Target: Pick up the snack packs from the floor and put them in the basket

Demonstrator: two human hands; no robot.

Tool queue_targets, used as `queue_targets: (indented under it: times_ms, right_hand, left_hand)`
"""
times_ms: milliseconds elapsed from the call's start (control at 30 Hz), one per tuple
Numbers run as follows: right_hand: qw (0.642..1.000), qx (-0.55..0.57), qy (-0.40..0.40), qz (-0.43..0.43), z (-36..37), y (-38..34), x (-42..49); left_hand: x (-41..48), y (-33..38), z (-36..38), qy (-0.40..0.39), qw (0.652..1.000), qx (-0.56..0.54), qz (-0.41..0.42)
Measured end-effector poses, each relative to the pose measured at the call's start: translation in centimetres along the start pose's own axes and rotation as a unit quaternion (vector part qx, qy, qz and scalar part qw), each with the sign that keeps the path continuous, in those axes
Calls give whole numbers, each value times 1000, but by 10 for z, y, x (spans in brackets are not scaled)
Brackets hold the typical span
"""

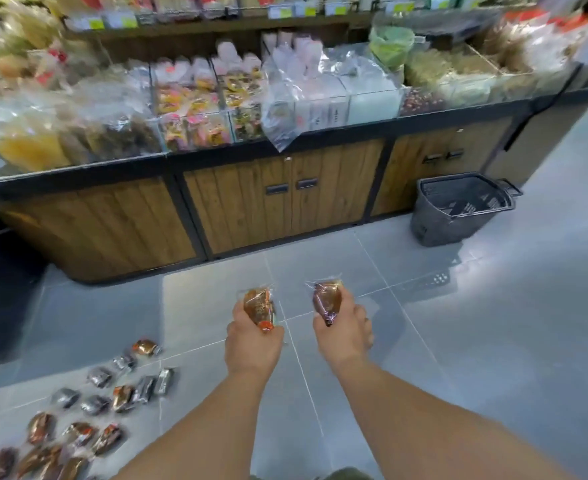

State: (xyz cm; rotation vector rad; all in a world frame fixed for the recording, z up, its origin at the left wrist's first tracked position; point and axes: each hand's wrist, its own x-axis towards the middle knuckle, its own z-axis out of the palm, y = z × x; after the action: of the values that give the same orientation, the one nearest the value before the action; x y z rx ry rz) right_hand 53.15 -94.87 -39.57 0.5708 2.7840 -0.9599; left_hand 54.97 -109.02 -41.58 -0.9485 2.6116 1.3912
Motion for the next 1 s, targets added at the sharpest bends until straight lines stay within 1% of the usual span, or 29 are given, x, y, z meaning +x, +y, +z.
queue_targets:
  times_ms: [100,200,367,567,667,833,1000]
  right_hand:
    - [999,16,26,42,-27,26,33]
    - [995,25,45,85,-46,46,65]
    - [986,40,81,139,-73,64,141]
    - [973,67,119,187,-114,57,250]
    - [961,93,147,214,-137,58,296]
    - [943,123,179,251,-174,75,364]
    - [936,137,188,265,-215,117,442]
  left_hand:
    - [3,38,45,-36,999,11,32]
    - [16,69,89,-86,995,7,45]
    - [53,125,158,-145,986,28,74]
    - [130,217,227,-187,975,62,107]
    - [158,267,262,-210,968,56,125]
    - [173,327,326,-247,953,85,155]
    - [183,390,406,-272,941,111,166]
